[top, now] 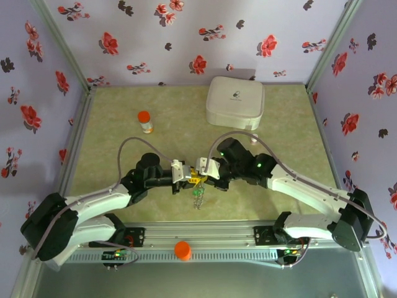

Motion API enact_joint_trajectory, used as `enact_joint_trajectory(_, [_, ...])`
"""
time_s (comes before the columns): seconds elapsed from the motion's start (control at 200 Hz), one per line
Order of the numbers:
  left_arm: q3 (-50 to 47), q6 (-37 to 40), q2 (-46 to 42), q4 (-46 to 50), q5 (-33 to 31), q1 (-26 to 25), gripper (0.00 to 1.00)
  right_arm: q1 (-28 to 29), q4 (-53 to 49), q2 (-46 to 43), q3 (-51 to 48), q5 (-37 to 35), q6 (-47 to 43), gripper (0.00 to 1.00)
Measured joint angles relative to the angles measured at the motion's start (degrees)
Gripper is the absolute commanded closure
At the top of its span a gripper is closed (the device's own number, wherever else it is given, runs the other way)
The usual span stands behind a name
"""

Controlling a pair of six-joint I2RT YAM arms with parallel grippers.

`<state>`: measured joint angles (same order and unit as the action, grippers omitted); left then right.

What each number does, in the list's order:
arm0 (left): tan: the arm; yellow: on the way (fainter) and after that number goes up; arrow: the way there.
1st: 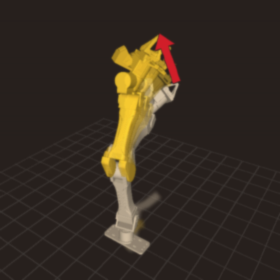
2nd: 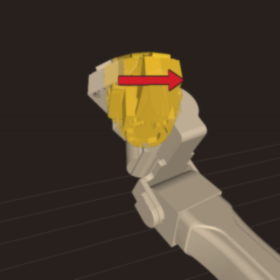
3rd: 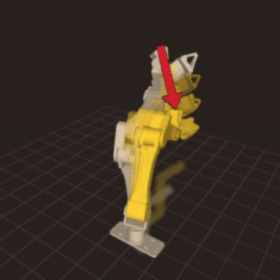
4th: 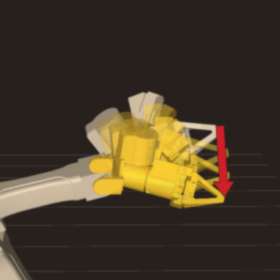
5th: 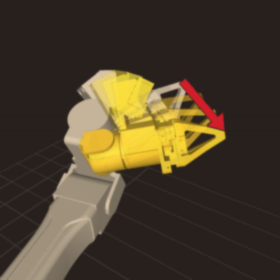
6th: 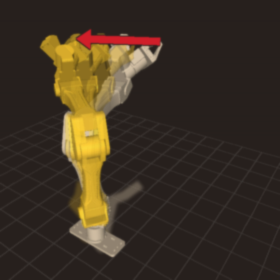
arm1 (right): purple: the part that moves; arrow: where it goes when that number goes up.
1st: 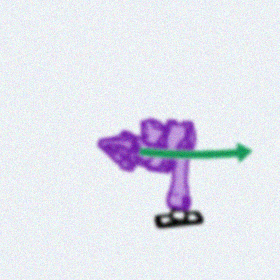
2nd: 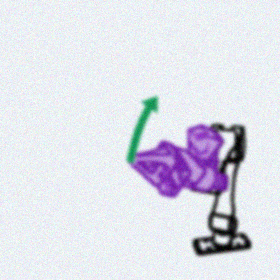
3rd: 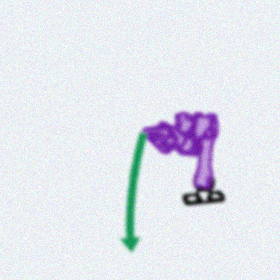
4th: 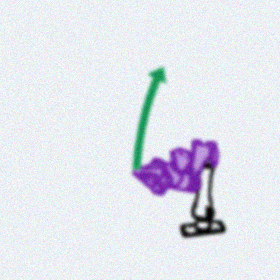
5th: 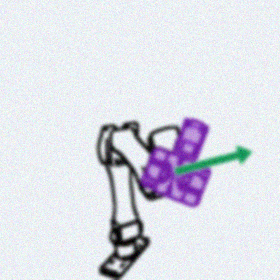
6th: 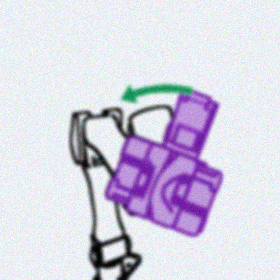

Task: Put the keys on the keyring

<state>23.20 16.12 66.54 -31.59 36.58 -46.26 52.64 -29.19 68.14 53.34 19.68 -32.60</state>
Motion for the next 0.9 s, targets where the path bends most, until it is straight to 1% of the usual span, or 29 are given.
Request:
enact_joint_trajectory(0.085, [0.0,0.42,0.0,0.42,0.46,-0.04,1.0,0.13,-0.07,0.13,0.09,-0.68,-0.28,1.0])
enact_joint_trajectory(0.145, [0.02,0.68,0.0,0.52,0.52,-0.11,1.0,0.13,-0.04,0.0,0.0,-0.87,-0.2,0.91])
enact_joint_trajectory(0.245, [0.02,0.76,-0.2,0.13,0.5,-0.11,1.0,-0.81,2.78,-1.86,-2.08,-0.15,1.66,0.82])
enact_joint_trajectory(0.395, [-0.9,0.07,-0.2,-3.23,0.26,-0.11,1.0,-3.82,11.45,-8.63,-9.49,2.91,8.26,0.74])
enact_joint_trajectory(0.615, [-5.35,-3.43,1.18,-14.23,-1.07,-0.11,1.0,-4.66,25.64,-14.88,-20.48,4.42,19.76,0.72])
enact_joint_trajectory(0.715, [-6.45,-5.09,2.58,-18.69,-1.55,-0.09,1.0,-4.66,28.48,-16.94,-22.67,4.22,22.67,0.72])
enact_joint_trajectory(0.9, [-7.63,-7.17,3.89,-24.04,-1.9,-0.09,1.0,-4.66,30.23,-19.96,-23.45,3.82,24.33,0.72])
